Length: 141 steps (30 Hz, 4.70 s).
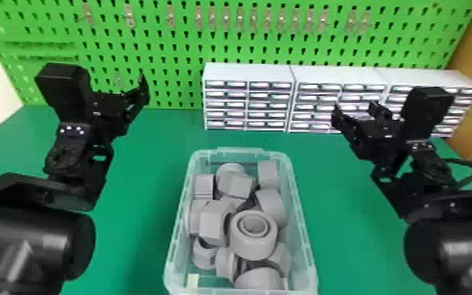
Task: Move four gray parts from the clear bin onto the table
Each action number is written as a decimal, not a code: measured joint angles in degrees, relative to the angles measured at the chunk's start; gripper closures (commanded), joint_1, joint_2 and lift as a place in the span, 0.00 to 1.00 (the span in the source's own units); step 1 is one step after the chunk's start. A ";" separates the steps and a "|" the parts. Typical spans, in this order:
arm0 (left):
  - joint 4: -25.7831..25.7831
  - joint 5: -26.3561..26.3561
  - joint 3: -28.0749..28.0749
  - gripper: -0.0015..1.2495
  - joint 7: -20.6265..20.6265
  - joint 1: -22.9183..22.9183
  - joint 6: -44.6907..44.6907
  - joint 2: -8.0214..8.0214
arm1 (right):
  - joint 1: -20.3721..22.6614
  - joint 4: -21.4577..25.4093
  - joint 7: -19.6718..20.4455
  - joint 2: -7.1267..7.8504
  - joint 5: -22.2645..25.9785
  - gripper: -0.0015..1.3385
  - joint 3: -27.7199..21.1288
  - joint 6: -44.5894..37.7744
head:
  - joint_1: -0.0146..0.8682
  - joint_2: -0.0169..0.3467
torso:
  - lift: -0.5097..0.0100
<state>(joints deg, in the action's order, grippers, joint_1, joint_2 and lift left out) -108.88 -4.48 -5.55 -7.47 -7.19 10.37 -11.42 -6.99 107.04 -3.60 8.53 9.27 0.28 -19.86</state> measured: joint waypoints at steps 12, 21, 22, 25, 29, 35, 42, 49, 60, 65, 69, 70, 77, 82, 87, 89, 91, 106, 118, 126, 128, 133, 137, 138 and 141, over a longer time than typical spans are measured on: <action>-0.16 0.00 -0.34 0.18 0.00 -0.09 0.00 0.00 | 0.20 -0.36 0.00 -0.05 0.19 0.35 0.41 0.00 | 0.78 0.14 | 0.89; -0.19 0.00 -0.34 0.18 0.00 -0.02 0.00 0.00 | 0.15 -0.51 0.00 0.06 0.24 0.35 0.84 -0.23 | 0.78 0.14 | 0.89; -0.19 0.00 -0.32 0.18 0.00 -0.02 0.00 0.00 | 0.12 -0.52 0.00 0.07 0.27 0.35 0.88 -0.26 | 0.78 0.14 | 0.89; -0.19 0.00 -0.21 0.18 0.00 0.00 0.00 0.00 | 0.01 -0.52 0.00 0.10 0.45 0.35 1.06 -0.42 | 0.78 0.14 | 0.89; -0.20 0.00 -0.10 0.18 0.00 0.00 0.00 0.00 | -0.11 -0.52 0.00 0.25 1.00 0.35 1.45 -0.75 | 0.78 0.14 | 0.89; -0.20 0.09 -0.05 0.18 0.00 0.03 0.00 0.00 | -0.21 0.46 0.00 0.77 3.43 0.35 2.30 -4.08 | 0.78 0.14 | 0.89; -0.20 0.30 0.31 0.18 0.00 0.41 0.08 0.00 | -0.35 3.39 0.17 1.79 4.87 0.35 5.13 -11.61 | 0.78 0.14 | 0.89; -0.20 0.35 0.37 0.18 0.00 0.59 0.26 -0.01 | -0.84 8.62 3.89 2.88 7.36 0.35 7.91 -25.80 | 0.78 0.14 | 0.89; -0.80 0.65 0.74 0.18 0.52 1.03 1.49 -0.09 | -1.37 12.75 16.40 5.09 19.10 0.35 11.72 -38.90 | 0.78 0.14 | 0.89; -1.06 0.88 0.96 0.18 0.85 1.12 2.10 -0.09 | -2.00 13.82 18.73 6.01 24.29 0.35 12.41 -44.82 | 0.78 0.14 | 0.89; -1.16 0.96 0.96 0.18 1.29 1.10 2.53 -0.09 | -3.40 15.29 20.44 6.21 26.67 0.35 12.26 -51.00 | 0.78 0.14 | 0.89; -1.18 0.96 0.96 0.18 1.44 1.09 2.66 -0.09 | -3.65 15.68 22.07 6.23 27.62 0.35 12.17 -52.13 | 0.78 0.14 | 0.89; -1.33 0.90 0.97 0.18 2.17 0.99 3.50 -0.09 | -4.86 16.92 39.34 6.89 44.19 0.35 10.13 -57.73 | 0.78 0.14 | 0.89; -1.34 0.88 0.82 0.18 2.48 0.74 3.86 -0.09 | -5.41 16.22 45.47 7.51 53.27 0.35 9.87 -59.60 | 0.78 0.14 | 0.89; -1.34 0.87 0.68 0.18 2.70 0.49 4.07 -0.09 | -6.07 13.74 48.06 7.70 60.15 0.35 9.77 -60.78 | 0.78 0.14 | 0.89; -1.34 0.86 0.62 0.18 2.76 0.44 4.10 -0.09 | -6.28 12.71 48.70 7.80 62.22 0.35 9.83 -61.14 | 0.78 0.14 | 0.89; -1.34 0.83 0.61 0.18 2.81 0.42 4.13 -0.09 | -6.39 11.94 49.51 7.86 63.85 0.35 9.92 -61.34 | 0.78 0.14 | 0.89; -1.34 0.59 0.62 0.18 2.88 0.42 4.35 -0.09 | -8.03 8.87 53.99 9.16 71.27 0.35 11.60 -61.43 | 0.78 0.14 | 0.89; -1.34 0.61 0.63 0.18 2.90 0.33 4.40 -0.09 | -9.01 7.52 54.14 9.72 73.19 0.35 12.80 -61.35 | 0.78 0.14 | 0.89; -1.34 0.61 0.63 0.18 2.90 0.22 4.40 -0.09 | -10.15 6.28 54.13 9.79 74.25 0.35 13.51 -62.03 | 0.78 0.14 | 0.89; -1.34 0.62 0.61 0.18 2.90 0.18 4.40 -0.09 | -11.11 5.57 54.13 9.78 74.73 0.35 13.97 -63.05 | 0.78 0.14 | 0.89; -1.34 0.62 0.42 0.18 2.90 0.07 4.40 -0.09 | -13.93 3.51 54.13 9.68 75.64 0.35 15.71 -65.68 | 0.78 0.14 | 0.89; -1.33 0.62 0.37 0.18 2.90 -0.07 4.40 -0.09 | -15.38 1.86 54.13 9.51 76.02 0.35 16.74 -66.58 | 0.78 0.14 | 0.89; -1.33 0.62 0.37 0.18 2.90 -0.08 4.40 -0.09 | -15.65 1.43 54.13 9.40 76.10 0.35 16.86 -66.83 | 0.78 0.14 | 0.89; -1.27 0.62 0.33 0.18 2.90 -0.10 4.42 -0.09 | -16.62 -0.14 54.13 8.82 76.28 0.35 17.30 -67.97 | 0.78 0.14 | 0.89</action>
<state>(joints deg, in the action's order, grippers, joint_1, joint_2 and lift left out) -110.15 -3.87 -5.22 -4.57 -7.29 14.79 -11.51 -23.61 106.90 50.54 17.36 85.55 17.59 -87.83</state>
